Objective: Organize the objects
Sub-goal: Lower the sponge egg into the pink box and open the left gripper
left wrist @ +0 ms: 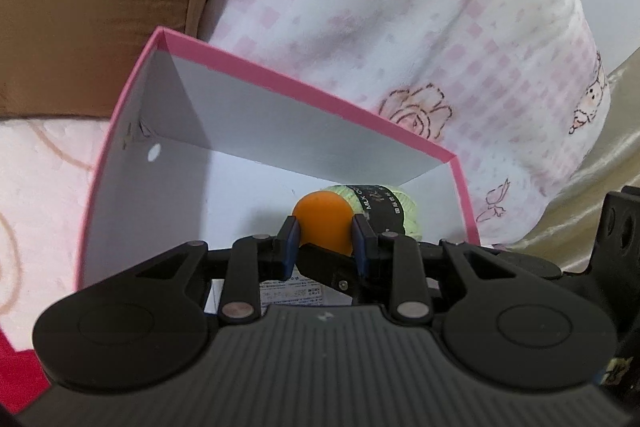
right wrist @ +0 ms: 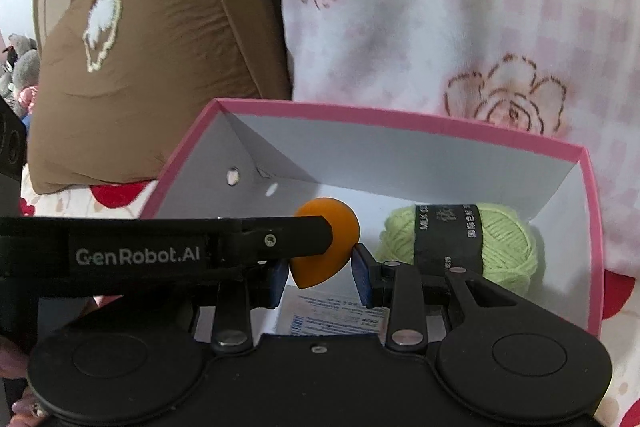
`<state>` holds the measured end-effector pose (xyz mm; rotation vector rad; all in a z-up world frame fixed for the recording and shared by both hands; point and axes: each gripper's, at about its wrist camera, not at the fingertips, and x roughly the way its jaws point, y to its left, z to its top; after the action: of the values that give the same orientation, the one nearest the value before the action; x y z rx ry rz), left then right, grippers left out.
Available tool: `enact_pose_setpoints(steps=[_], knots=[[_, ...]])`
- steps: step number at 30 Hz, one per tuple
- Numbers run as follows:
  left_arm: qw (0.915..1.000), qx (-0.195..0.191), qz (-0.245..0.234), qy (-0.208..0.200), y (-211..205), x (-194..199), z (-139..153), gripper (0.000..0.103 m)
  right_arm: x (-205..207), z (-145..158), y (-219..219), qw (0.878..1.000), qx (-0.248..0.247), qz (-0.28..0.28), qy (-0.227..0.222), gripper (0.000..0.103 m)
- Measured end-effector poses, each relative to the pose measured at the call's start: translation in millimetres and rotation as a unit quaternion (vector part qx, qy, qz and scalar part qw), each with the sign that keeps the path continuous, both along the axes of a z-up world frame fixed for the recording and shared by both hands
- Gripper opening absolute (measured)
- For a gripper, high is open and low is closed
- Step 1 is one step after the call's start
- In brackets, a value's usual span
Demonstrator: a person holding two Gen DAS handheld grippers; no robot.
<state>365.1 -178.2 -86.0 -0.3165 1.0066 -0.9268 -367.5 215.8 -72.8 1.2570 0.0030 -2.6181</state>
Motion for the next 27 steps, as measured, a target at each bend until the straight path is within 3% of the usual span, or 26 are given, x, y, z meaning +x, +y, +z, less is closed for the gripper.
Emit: enact_pose_setpoints(steps=[4,9,18,22,27], knots=[[0.9998,0.008,-0.003,-0.019,0.4,-2.7,-1.5,0.026,-0.7,-6.4,0.1,1.000,0.000,0.002,0.004,0.039],[1.0000,0.006,-0.001,-0.008,0.8,-0.8,-8.8,0.026,0.2,-11.2,-6.9,1.000,0.019,0.013,0.009,0.039],[0.9995,0.029,0.007,-0.001,-7.3,3.7,-25.5,0.033,-16.0,-31.1,-12.8,0.999,0.040,0.014,-0.017,0.039],[0.9983,0.049,0.023,-0.021,-11.4,1.0,-28.5,0.034,-24.2,-34.2,-11.6,0.999,0.036,-0.002,-0.038,0.039],[0.9987,0.045,0.020,-0.013,-13.1,1.2,-32.3,0.034,-25.7,-42.4,-13.8,0.997,0.060,-0.004,-0.048,0.039]])
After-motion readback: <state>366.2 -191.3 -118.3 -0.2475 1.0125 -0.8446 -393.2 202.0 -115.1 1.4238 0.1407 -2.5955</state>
